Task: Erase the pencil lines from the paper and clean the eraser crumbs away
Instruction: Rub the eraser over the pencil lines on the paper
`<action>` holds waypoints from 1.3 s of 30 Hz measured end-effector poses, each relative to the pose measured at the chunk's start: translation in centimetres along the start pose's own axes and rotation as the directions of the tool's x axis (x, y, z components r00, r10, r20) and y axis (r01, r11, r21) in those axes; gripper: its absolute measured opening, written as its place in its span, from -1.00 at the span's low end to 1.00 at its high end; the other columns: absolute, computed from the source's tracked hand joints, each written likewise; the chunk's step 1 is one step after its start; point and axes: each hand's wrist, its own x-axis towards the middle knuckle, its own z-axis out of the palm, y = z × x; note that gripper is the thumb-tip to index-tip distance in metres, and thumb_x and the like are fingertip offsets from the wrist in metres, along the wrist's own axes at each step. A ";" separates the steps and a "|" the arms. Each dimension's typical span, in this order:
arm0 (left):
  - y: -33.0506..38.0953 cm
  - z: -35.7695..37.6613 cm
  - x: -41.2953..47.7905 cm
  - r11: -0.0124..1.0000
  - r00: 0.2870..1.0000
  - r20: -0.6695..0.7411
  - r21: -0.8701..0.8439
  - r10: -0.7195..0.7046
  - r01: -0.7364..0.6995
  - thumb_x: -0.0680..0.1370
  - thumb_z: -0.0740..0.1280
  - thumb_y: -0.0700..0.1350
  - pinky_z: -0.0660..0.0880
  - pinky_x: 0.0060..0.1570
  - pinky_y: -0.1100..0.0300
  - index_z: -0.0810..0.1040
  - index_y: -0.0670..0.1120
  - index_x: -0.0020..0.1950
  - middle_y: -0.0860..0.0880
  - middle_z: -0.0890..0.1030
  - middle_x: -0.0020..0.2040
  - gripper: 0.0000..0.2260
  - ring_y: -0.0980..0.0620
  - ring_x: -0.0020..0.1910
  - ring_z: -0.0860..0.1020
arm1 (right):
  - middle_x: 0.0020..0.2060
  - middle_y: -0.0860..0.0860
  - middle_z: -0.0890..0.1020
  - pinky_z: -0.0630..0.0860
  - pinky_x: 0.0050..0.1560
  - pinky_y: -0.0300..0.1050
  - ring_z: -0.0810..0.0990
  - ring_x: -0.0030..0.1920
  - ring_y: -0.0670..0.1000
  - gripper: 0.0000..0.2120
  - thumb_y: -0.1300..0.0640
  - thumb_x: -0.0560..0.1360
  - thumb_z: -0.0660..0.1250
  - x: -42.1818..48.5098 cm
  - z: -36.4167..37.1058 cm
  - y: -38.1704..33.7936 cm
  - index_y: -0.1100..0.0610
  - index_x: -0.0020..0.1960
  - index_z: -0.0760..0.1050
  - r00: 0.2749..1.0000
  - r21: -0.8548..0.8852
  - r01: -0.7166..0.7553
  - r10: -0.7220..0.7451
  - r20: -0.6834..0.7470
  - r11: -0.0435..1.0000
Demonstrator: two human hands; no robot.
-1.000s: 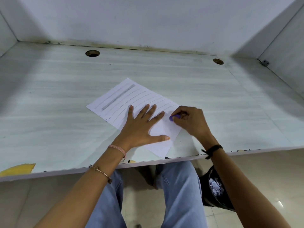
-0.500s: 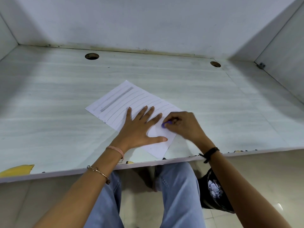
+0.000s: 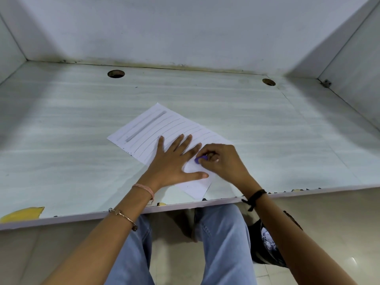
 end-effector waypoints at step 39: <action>1.3 0.0 4.1 0.988 0.972 -0.205 -0.077 0.116 -0.134 0.39 -0.03 0.53 -0.26 0.44 -0.34 0.33 0.11 0.40 0.02 0.17 0.57 -0.26 0.08 0.58 -0.13 | -0.06 -0.03 0.65 0.46 -0.11 -0.47 0.59 -0.13 -0.25 -0.86 0.33 0.47 0.33 0.3 -1.2 4.6 0.17 -0.03 0.61 0.931 0.287 -0.128 0.215 -0.294 0.949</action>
